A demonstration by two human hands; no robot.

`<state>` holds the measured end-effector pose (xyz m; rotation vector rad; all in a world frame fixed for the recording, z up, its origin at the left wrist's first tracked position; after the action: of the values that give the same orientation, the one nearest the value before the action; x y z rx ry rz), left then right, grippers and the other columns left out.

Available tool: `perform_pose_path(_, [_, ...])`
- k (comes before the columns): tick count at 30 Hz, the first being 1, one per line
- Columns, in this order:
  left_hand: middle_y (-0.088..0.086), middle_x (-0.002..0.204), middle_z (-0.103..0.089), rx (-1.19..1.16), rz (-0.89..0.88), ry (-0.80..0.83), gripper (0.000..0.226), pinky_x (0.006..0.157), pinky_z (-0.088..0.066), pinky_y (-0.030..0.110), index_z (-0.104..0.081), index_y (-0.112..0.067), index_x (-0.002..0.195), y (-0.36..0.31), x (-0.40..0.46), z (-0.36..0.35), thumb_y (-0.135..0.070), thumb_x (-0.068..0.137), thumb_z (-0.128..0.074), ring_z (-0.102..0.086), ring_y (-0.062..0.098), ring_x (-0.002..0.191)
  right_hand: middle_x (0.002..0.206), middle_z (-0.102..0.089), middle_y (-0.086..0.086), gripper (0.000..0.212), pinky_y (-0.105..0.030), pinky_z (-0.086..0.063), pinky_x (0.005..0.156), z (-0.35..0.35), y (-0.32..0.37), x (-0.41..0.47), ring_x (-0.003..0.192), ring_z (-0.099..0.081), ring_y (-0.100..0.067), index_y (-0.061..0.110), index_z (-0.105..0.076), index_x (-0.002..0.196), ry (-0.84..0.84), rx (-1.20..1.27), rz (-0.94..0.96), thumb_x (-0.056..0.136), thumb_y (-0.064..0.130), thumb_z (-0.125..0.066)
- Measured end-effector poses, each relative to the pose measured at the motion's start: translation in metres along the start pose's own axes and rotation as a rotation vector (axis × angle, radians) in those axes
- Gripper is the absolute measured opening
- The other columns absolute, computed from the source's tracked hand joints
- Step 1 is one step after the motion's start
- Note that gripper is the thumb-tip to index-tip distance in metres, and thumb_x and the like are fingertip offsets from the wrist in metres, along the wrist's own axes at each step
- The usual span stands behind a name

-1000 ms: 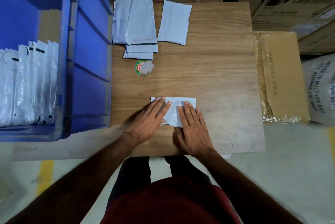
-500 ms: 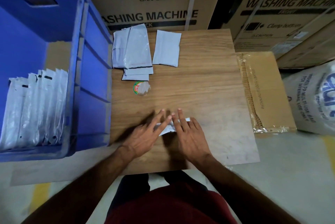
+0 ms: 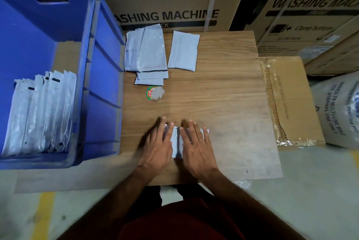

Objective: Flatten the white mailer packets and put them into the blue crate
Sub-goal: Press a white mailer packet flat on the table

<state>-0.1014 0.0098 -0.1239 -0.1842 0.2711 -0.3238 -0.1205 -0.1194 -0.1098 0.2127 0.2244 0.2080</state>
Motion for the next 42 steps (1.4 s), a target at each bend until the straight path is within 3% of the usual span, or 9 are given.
perform_pose_path(3, [0.013, 0.167, -0.022, 0.053, -0.153, 0.005, 0.067, 0.118, -0.028, 0.045, -0.030, -0.012, 0.159, -0.011, -0.009, -0.016, -0.032, 0.095, -0.037, -0.027, 0.031, 0.152, 0.165, -0.023, -0.019, 0.065, -0.050, -0.011, 0.124, -0.022, -0.001, -0.009, 0.154, -0.021, -0.034, 0.016, -0.035, 0.157, 0.010, 0.113, -0.025, 0.093, 0.029, -0.037])
perform_pose_path(8, [0.012, 0.165, -0.029, 0.024, -0.107, -0.015, 0.065, 0.121, -0.020, 0.041, -0.034, -0.007, 0.156, -0.011, -0.008, -0.025, -0.033, 0.097, -0.037, -0.027, 0.032, 0.152, 0.170, -0.009, -0.009, 0.063, -0.046, -0.005, 0.127, -0.036, -0.011, -0.006, 0.158, -0.005, -0.023, 0.019, -0.022, 0.162, 0.006, 0.205, 0.026, 0.101, 0.030, -0.036])
perform_pose_path(15, [0.017, 0.166, -0.023, 0.074, 0.073, -0.041, 0.069, 0.122, -0.019, 0.050, -0.030, 0.000, 0.156, -0.022, -0.013, -0.022, -0.033, 0.096, -0.036, -0.022, 0.031, 0.154, 0.170, -0.008, -0.013, 0.062, -0.049, -0.009, 0.127, -0.022, -0.029, -0.006, 0.158, -0.002, -0.025, 0.008, -0.017, 0.162, -0.026, 0.186, 0.099, 0.104, 0.028, -0.033])
perform_pose_path(21, [0.016, 0.168, -0.012, 0.099, -0.206, -0.001, 0.069, 0.121, -0.024, 0.054, -0.023, -0.010, 0.161, -0.054, -0.009, -0.038, -0.032, 0.097, -0.041, -0.010, 0.032, 0.156, 0.171, -0.003, -0.008, 0.060, -0.047, -0.008, 0.127, -0.034, -0.058, -0.018, 0.158, 0.003, -0.022, 0.018, -0.008, 0.163, 0.016, 0.175, 0.005, 0.107, 0.038, -0.019])
perform_pose_path(29, [0.018, 0.168, -0.012, 0.096, -0.160, -0.016, 0.069, 0.123, -0.019, 0.052, -0.024, -0.011, 0.161, -0.058, -0.009, -0.037, -0.034, 0.097, -0.039, -0.012, 0.034, 0.156, 0.170, 0.001, -0.012, 0.061, -0.046, 0.000, 0.127, -0.032, -0.068, -0.023, 0.158, 0.005, -0.025, 0.015, -0.008, 0.163, -0.023, 0.222, -0.026, 0.108, 0.035, -0.021])
perform_pose_path(32, [0.016, 0.169, -0.009, 0.123, -0.180, 0.006, 0.069, 0.124, -0.017, 0.053, -0.020, -0.015, 0.162, -0.063, -0.012, -0.043, -0.034, 0.098, -0.038, -0.008, 0.032, 0.156, 0.171, 0.000, -0.011, 0.061, -0.046, -0.002, 0.127, -0.038, -0.074, -0.033, 0.158, 0.003, -0.024, 0.014, -0.009, 0.163, -0.022, 0.197, -0.040, 0.107, 0.035, -0.022])
perform_pose_path(38, [0.018, 0.167, -0.018, 0.071, -0.141, -0.015, 0.069, 0.122, -0.018, 0.051, -0.029, -0.014, 0.159, -0.062, -0.009, -0.032, -0.032, 0.093, -0.039, -0.019, 0.034, 0.154, 0.170, -0.002, -0.012, 0.061, -0.049, -0.005, 0.127, -0.031, -0.066, -0.030, 0.158, 0.003, -0.024, 0.010, -0.014, 0.162, -0.042, 0.240, -0.069, 0.106, 0.031, -0.026])
perform_pose_path(42, [0.022, 0.167, -0.014, 0.049, -0.065, -0.033, 0.069, 0.122, -0.022, 0.053, -0.023, -0.007, 0.160, -0.032, -0.016, -0.030, -0.034, 0.098, -0.035, -0.014, 0.037, 0.155, 0.170, -0.006, -0.013, 0.062, -0.050, -0.008, 0.127, -0.029, -0.038, -0.025, 0.158, 0.000, -0.024, 0.010, -0.016, 0.162, -0.034, 0.259, 0.035, 0.104, 0.029, -0.028])
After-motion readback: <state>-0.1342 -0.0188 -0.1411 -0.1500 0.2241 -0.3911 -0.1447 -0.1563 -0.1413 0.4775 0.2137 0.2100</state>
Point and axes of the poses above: each hand's wrist, its own x-axis towards the middle knuckle, its own z-axis out of the back of the hand, y = z × x, the point moved 8 cm from there along x, towards the middle knuckle
